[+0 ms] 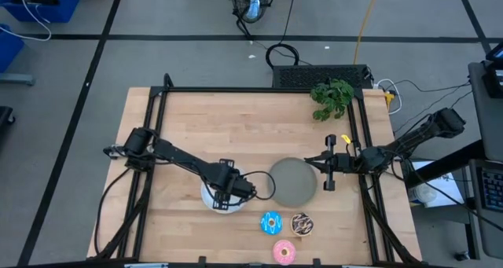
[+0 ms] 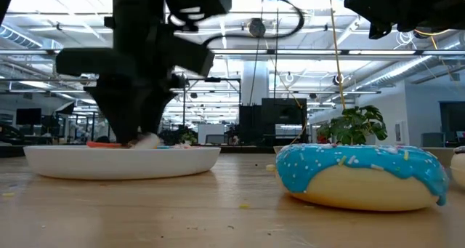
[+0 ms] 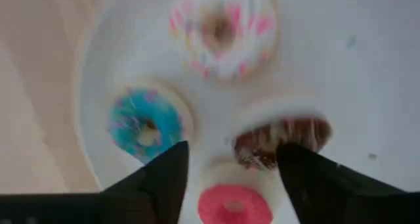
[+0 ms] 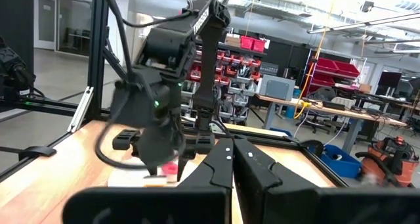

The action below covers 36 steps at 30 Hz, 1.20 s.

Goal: Pick & Place donuts
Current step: Put the small brown doughnut on the white plate, then put the black doughnut on the gray plate

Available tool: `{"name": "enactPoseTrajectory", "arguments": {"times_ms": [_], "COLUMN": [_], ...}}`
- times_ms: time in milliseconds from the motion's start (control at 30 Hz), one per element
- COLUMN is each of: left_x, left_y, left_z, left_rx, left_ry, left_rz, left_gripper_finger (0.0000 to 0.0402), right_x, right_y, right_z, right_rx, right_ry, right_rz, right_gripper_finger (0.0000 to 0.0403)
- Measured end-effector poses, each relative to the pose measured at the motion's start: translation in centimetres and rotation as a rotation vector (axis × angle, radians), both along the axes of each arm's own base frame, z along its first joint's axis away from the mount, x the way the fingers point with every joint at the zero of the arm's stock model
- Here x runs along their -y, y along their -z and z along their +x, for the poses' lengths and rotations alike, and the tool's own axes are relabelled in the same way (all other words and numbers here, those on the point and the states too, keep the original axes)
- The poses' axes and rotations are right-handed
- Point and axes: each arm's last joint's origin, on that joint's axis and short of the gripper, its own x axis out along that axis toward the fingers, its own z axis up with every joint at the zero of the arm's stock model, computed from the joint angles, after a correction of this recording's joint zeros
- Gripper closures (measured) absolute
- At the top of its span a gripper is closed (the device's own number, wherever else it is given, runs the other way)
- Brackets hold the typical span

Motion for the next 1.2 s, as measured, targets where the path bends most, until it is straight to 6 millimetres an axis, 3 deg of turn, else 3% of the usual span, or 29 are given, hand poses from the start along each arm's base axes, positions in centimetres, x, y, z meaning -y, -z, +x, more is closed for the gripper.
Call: {"name": "enactPoseTrajectory", "arguments": {"times_ms": [167,367,500,633,800,933,1033,1200], "left_x": [0.7,1.2,2.0,2.2,-0.3,-3.1,-4.9,-7.6], "left_y": [-1.3,-3.4,-5.7,-9.1,-15.5,-18.1,-17.5,-14.1], "left_z": [0.8,1.2,1.3,0.5,-3.1,-7.7,-11.5,-16.0], "left_rx": [0.053,0.062,0.065,0.111,0.359,0.629,0.811,1.116], "left_ry": [0.037,0.050,0.076,0.137,0.087,0.058,0.053,0.039], "left_rz": [-0.002,0.017,0.034,0.088,0.067,0.035,0.018,-0.077], "left_gripper_finger": [0.0125,0.0123,0.0163,0.0255,0.0385,0.0389,0.0397,0.0398], "right_x": [0.0,0.0,0.0,0.0,0.0,0.0,0.0,0.0], "right_y": [0.0,0.0,0.0,0.1,0.3,0.4,0.4,0.4], "right_z": [0.0,0.0,0.0,0.0,0.0,0.0,0.1,0.1], "right_rx": [0.001,-0.003,-0.005,-0.011,-0.030,-0.034,-0.040,-0.040], "right_ry": [0.000,0.000,0.001,0.000,0.000,-0.001,-0.003,0.000], "right_rz": [0.000,-0.001,-0.006,-0.008,-0.015,-0.011,-0.018,-0.037], "right_gripper_finger": [0.0403,0.0403,0.0403,0.0403,0.0403,0.0403,0.0403,0.0403]}}
